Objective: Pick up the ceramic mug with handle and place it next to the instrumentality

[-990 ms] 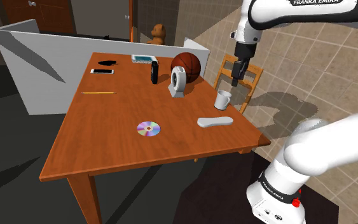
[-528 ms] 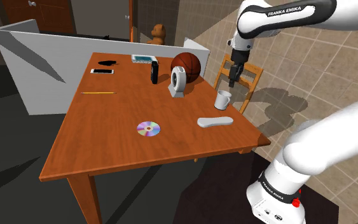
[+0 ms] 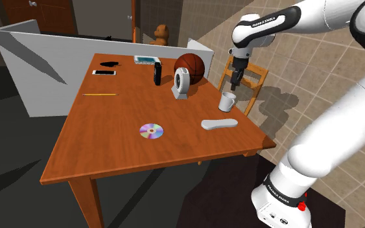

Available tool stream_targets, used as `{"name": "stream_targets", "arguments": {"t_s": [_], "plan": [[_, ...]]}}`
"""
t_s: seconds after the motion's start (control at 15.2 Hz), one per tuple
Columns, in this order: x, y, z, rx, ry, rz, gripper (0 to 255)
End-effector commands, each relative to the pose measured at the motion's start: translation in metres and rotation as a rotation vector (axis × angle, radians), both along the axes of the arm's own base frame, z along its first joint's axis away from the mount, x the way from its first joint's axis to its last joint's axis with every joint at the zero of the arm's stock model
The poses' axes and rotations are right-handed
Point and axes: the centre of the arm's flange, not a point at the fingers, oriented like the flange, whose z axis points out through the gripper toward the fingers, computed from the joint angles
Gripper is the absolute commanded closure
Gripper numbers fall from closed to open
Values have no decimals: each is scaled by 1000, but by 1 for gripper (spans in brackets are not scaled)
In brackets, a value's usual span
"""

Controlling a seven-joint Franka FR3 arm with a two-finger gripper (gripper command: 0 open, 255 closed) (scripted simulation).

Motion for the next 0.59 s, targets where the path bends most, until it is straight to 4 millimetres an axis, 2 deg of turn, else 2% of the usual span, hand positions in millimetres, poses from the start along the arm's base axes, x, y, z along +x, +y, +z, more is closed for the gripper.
{"name": "stream_targets", "arguments": {"t_s": [0.0,0.53], "plan": [[12,-21,-14,8,5,6,0],[63,-103,-69,45,27,26,0]]}}
